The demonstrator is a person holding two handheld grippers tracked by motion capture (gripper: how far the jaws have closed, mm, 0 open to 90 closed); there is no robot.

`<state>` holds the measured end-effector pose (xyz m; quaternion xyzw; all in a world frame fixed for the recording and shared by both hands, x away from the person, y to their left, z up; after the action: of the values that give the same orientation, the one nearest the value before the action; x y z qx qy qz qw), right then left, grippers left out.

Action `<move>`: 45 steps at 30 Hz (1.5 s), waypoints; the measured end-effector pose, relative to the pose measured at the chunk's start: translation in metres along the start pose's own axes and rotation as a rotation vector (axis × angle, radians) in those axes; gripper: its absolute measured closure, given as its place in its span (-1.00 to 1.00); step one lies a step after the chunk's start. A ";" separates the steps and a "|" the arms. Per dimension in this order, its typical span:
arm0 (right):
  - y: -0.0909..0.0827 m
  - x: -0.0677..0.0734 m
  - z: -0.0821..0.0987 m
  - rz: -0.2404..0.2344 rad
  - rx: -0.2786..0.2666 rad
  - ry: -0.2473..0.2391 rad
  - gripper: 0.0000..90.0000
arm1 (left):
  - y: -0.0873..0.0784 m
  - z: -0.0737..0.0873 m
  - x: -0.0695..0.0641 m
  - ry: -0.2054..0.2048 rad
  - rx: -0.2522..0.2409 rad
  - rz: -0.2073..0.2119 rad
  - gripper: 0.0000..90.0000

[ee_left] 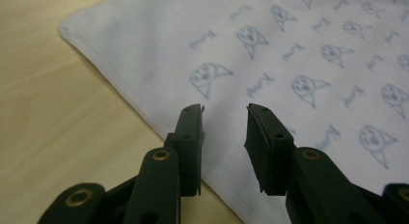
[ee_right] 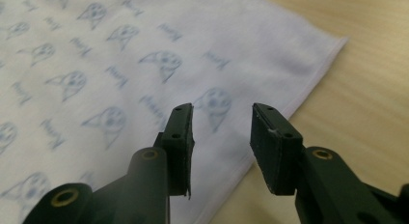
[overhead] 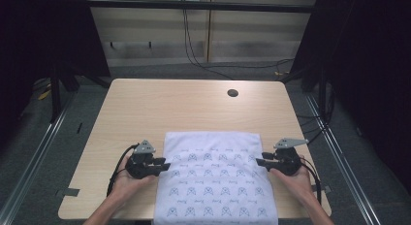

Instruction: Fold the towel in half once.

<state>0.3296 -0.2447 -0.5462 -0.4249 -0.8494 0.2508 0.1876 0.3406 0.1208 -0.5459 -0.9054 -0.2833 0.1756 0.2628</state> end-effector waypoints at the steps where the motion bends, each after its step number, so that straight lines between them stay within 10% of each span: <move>1: 0.000 0.000 0.000 0.000 0.000 0.000 0.33 | 0.002 -0.003 0.004 -0.011 -0.011 -0.004 0.45; 7: 0.027 -0.032 -0.033 0.032 -0.013 0.015 0.25 | 0.017 -0.015 0.027 -0.061 -0.028 -0.009 0.24; 15: 0.067 -0.057 -0.033 0.084 0.030 0.032 0.03 | 0.024 -0.025 0.041 -0.078 -0.042 -0.035 -0.01; 23: 0.072 -0.052 -0.032 0.093 0.040 -0.016 0.32 | 0.031 -0.031 0.050 -0.092 -0.049 -0.050 -0.05; 29: 0.072 -0.043 -0.031 0.015 0.023 0.068 0.87 | 0.049 -0.035 0.053 -0.072 -0.028 -0.069 -0.05; 38: 0.068 -0.042 -0.028 0.012 0.019 0.075 0.91 | 0.058 -0.034 0.059 -0.086 -0.020 -0.103 0.00; 40: 0.068 -0.042 -0.028 0.014 0.016 0.070 0.91 | 0.059 -0.034 0.068 -0.075 -0.013 -0.168 -0.04; 45: 0.067 -0.043 -0.028 0.020 0.019 0.069 0.90 | 0.061 -0.035 0.071 -0.080 -0.016 -0.152 -0.05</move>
<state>0.4111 -0.2379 -0.5669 -0.4402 -0.8356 0.2458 0.2181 0.4376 0.1083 -0.5653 -0.8756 -0.3629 0.1891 0.2567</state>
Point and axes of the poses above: each handheld gripper's, and its own axes: y roughly forward along the jaws, z roughly out of its underside, x roughly to its left, the point moved 9 cm from there along y, roughly forward along the jaws, and after that the axes turned 8 degrees about -x, right-handed, at the moved point
